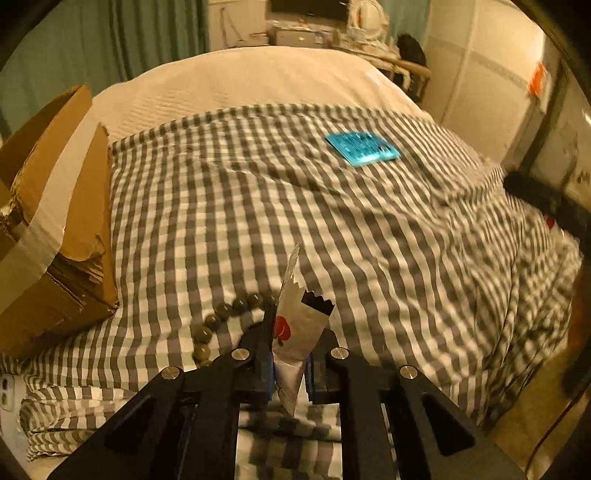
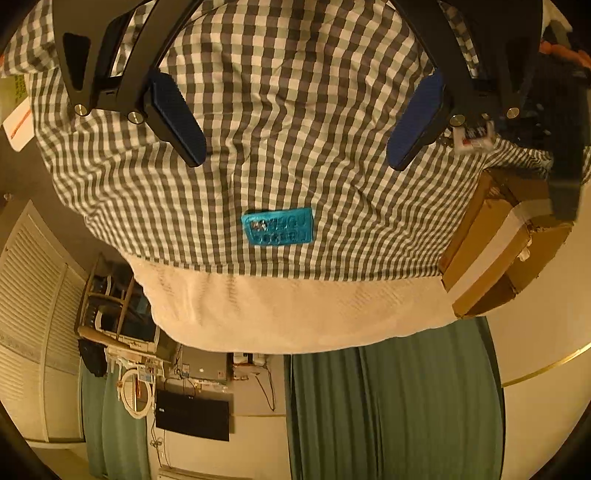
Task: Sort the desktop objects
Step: 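Grasp the red-and-white sachet with the left tool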
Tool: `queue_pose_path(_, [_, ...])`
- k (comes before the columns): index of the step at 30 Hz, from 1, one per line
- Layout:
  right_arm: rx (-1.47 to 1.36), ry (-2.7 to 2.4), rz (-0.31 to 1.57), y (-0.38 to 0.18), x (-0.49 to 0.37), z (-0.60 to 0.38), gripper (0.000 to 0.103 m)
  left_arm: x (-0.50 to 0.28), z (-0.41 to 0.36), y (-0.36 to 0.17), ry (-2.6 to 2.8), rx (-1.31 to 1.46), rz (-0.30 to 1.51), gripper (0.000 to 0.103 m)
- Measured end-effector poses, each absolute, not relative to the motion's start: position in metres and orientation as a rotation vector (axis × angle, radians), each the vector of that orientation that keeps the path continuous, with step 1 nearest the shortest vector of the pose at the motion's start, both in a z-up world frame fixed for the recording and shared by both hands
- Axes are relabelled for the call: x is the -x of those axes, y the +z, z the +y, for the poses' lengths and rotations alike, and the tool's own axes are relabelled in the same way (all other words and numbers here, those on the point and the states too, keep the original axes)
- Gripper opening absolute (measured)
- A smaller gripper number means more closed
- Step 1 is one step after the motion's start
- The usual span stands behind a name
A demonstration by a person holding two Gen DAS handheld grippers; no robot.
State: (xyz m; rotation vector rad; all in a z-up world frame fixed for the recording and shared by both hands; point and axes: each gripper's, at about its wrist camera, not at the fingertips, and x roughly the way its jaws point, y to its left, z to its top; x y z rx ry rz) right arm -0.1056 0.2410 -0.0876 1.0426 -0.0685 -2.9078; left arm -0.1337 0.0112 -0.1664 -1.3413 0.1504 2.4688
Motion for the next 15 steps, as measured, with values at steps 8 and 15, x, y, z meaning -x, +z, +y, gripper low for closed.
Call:
queue_pose_path(8, [-1.099,-2.901,-0.155,-0.101,0.117,0.243,0.098,0.195,0.016,-0.168,2.528,1.315,0.063,0.011])
queue_pose_path(15, [-1.126,-2.936,-0.251,-0.107,0.158,0.250,0.098,0.250,0.042,-0.173,2.562,1.218,0.040,0.011])
